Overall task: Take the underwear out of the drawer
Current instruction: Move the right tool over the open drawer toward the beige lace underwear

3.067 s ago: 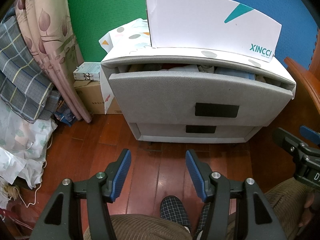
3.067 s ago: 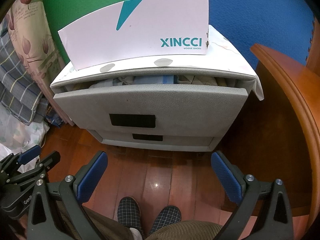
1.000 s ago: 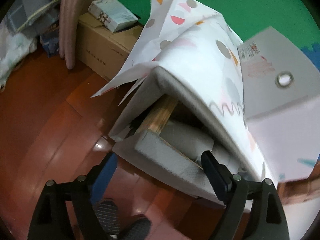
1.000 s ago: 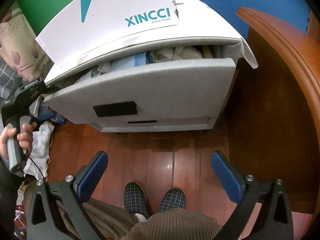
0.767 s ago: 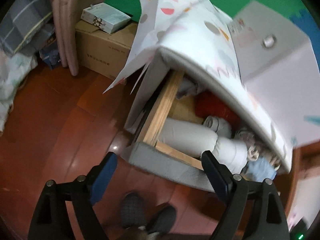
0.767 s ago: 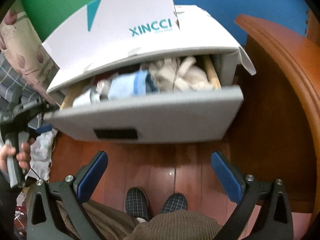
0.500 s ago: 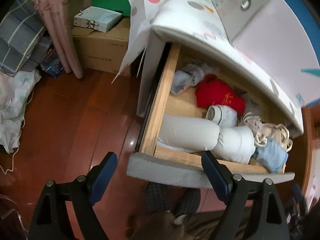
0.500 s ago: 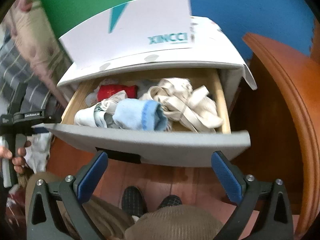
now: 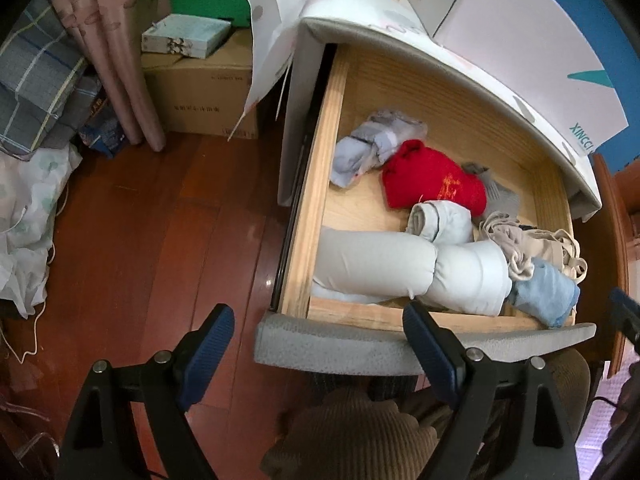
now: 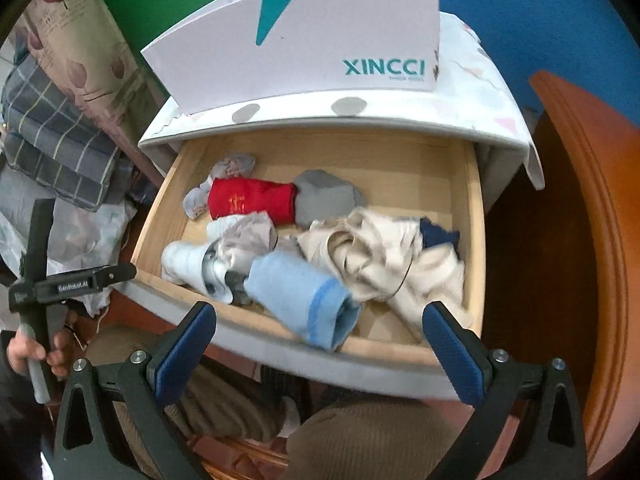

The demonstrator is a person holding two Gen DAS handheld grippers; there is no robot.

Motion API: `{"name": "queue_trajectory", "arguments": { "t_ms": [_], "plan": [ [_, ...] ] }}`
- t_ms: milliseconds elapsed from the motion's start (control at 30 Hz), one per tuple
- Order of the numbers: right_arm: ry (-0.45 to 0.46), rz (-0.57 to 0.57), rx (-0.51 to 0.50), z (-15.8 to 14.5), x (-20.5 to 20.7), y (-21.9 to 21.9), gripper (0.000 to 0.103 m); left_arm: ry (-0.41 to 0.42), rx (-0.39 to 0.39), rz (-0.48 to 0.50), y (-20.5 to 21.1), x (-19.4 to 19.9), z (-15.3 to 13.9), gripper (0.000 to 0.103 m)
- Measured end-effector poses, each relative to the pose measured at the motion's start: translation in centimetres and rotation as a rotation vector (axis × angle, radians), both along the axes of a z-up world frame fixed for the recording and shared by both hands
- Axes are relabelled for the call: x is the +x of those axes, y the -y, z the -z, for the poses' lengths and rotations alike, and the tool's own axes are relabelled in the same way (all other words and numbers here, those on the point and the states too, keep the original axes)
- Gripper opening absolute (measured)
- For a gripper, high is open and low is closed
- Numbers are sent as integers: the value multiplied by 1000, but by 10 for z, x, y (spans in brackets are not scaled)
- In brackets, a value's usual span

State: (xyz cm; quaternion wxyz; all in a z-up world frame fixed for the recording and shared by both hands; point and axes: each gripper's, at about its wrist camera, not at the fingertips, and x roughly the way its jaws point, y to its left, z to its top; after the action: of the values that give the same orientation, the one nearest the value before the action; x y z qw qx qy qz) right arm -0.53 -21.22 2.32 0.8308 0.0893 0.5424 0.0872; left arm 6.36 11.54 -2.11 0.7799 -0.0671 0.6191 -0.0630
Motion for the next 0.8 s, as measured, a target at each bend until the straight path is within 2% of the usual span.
{"name": "queue_trajectory", "arguments": {
  "t_ms": [133, 333, 467, 567, 733, 800],
  "plan": [
    [-28, -22, -52, -9, 15, 6, 103, 37, 20, -1, 6, -4, -5, 89],
    [-142, 13, -19, -1, 45, 25, 103, 97, 66, 9, 15, -10, -12, 88],
    [-222, 31, -51, 12, 60, 30, 103, 150, 43, 27, 17, -12, -25, 88],
    [-211, -56, -78, 15, 65, 27, 103, 196, 30, 41, 15, -11, -39, 88],
    [-255, -205, -262, 30, 64, 28, 100, 213, 20, 85, 15, -6, -52, 88],
    [-283, -237, -273, 38, 63, 31, 90, 199, 14, 112, 16, -4, -51, 88]
  ]
}}
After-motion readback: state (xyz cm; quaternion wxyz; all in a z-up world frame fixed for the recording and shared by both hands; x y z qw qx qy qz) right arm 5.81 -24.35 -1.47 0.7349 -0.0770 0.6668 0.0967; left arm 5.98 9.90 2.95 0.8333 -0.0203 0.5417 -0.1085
